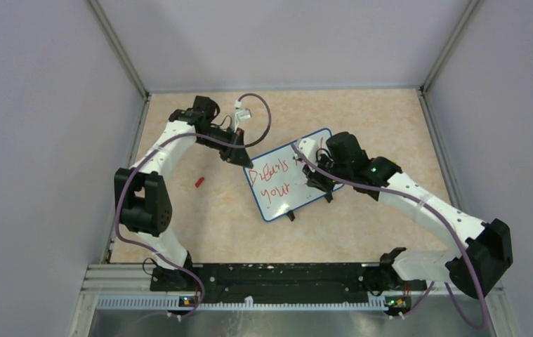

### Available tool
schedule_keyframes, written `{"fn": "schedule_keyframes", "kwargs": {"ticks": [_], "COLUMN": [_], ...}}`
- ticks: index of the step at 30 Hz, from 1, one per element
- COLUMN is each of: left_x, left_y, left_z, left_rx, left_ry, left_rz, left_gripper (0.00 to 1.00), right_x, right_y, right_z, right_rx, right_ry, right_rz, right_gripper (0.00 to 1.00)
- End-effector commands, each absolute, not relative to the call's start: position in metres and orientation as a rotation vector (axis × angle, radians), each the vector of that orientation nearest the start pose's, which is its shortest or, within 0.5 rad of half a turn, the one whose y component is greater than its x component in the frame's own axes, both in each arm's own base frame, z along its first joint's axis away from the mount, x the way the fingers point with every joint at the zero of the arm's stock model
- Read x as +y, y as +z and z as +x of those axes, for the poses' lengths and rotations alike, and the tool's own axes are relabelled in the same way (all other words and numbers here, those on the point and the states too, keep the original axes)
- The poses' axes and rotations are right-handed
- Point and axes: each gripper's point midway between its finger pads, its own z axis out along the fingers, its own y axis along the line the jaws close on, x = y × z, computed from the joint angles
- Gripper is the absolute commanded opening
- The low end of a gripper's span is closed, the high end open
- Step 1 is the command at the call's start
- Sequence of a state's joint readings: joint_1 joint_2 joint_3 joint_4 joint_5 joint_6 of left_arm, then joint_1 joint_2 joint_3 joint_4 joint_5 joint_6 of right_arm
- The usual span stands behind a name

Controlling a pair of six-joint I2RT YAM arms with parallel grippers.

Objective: Write a sentence on the whiteboard

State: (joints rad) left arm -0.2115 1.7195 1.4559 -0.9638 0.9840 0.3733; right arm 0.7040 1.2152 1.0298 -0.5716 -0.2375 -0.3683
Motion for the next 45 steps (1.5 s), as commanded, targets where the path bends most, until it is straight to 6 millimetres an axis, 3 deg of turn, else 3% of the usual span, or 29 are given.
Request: {"fn": "schedule_keyframes", "kwargs": {"ticks": [1, 4, 8, 20, 31, 39, 45], "left_x": [-0.207, -0.211, -0.211, -0.212, -0.212, -0.212, -0.212], "left_y": [0.189, 0.191, 0.188, 0.182, 0.18, 0.179, 0.179], "left_z": [0.299, 0.292, 0.291, 0.294, 0.294, 0.294, 0.295], "left_rx": [2.243, 2.229, 2.242, 2.265, 2.272, 2.272, 2.269], "left_ry": [-1.246, -1.261, -1.264, -1.268, -1.264, -1.266, -1.269], "left_rz": [0.988, 1.009, 1.003, 0.974, 0.969, 0.969, 0.968], "left_gripper": [0.14, 0.26, 0.26, 0.02, 0.0, 0.0, 0.0], "right_x": [0.236, 0.237, 0.24, 0.228, 0.224, 0.211, 0.22], "right_y": [0.188, 0.183, 0.184, 0.164, 0.15, 0.165, 0.181], "right_z": [0.237, 0.238, 0.241, 0.257, 0.265, 0.278, 0.283], "right_rx": [1.926, 1.928, 1.916, 1.95, 1.977, 1.961, 1.926], "right_ry": [0.492, 0.499, 0.5, 0.369, 0.31, 0.222, 0.258], "right_rz": [-1.245, -1.231, -1.224, -1.199, -1.202, -1.149, -1.128], "right_gripper": [0.0, 0.0, 0.0, 0.0, 0.0, 0.0, 0.0]}}
